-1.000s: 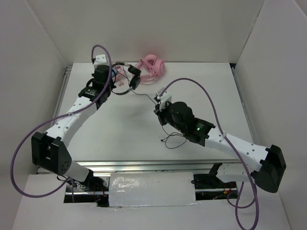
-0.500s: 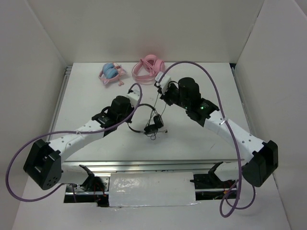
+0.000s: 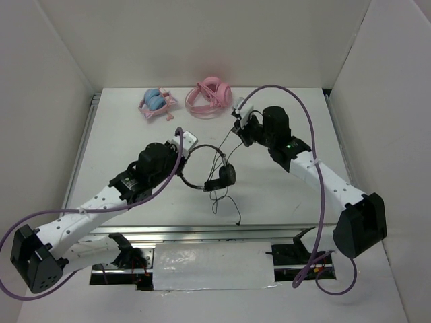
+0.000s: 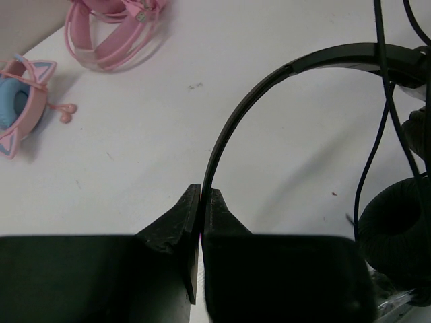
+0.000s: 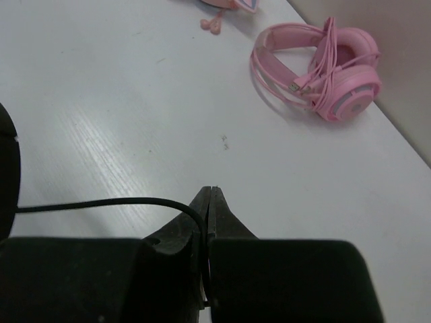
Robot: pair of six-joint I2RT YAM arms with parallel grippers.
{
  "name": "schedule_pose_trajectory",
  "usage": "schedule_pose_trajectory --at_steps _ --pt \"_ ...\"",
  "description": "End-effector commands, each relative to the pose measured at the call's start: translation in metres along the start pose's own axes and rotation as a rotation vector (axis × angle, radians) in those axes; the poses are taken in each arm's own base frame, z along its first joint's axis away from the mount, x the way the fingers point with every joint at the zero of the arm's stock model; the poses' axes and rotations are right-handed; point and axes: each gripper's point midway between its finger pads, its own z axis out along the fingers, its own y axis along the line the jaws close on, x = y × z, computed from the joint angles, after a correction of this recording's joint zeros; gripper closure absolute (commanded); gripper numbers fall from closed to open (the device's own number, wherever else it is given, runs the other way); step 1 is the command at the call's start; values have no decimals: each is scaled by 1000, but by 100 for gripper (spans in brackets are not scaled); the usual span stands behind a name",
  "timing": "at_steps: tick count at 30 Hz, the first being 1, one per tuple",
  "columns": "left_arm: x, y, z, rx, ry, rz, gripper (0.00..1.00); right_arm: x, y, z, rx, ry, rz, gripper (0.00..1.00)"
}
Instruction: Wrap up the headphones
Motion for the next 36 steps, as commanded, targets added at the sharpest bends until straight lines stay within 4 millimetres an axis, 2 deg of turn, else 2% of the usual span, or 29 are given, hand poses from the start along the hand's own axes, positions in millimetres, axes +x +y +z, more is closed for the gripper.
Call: schedule_pose_trajectory --at_steps 1,4,9,11,14,17,22,23,25,31,32,34,35,36 --pt "-24 14 -8 -79 -86 -35 100 -37 -12 -21 51 -153 9 100" --pt "-20 15 -10 -80 -66 -35 100 -38 -17 -32 80 -173 7 99" --pt "-29 30 -11 -174 -74 -98 100 -27 -28 -41 130 -156 42 98" --pt "-31 30 -10 -169 -67 -96 100 -28 -28 -41 130 -164 45 96" --pt "-39 25 -10 -139 -88 -91 100 -31 -38 -39 174 -164 60 89" --pt "-42 29 -13 -157 -92 -83 100 -35 -59 -35 281 -161 112 87" --pt "-49 18 -14 -79 -98 -39 100 -47 -84 -19 411 -179 172 79" --pt "-48 16 -13 -75 -98 -42 100 -40 -89 -13 459 -150 180 78" --pt "-46 15 -13 -72 -99 -41 100 -44 -93 -7 471 -146 180 77" --pt "-55 7 -14 -17 -119 -93 100 -31 -90 26 450 -88 235 49" --pt "-60 5 -15 -6 -132 -104 100 -20 -89 36 444 -65 250 46" --pt "-63 6 -18 -12 -135 -133 100 -17 -90 43 448 -65 284 43" --pt "-70 11 -20 -36 -149 -153 100 -12 -89 49 442 -52 291 34" --pt "-69 15 -22 -59 -136 -166 100 -8 -88 51 438 -39 303 3"
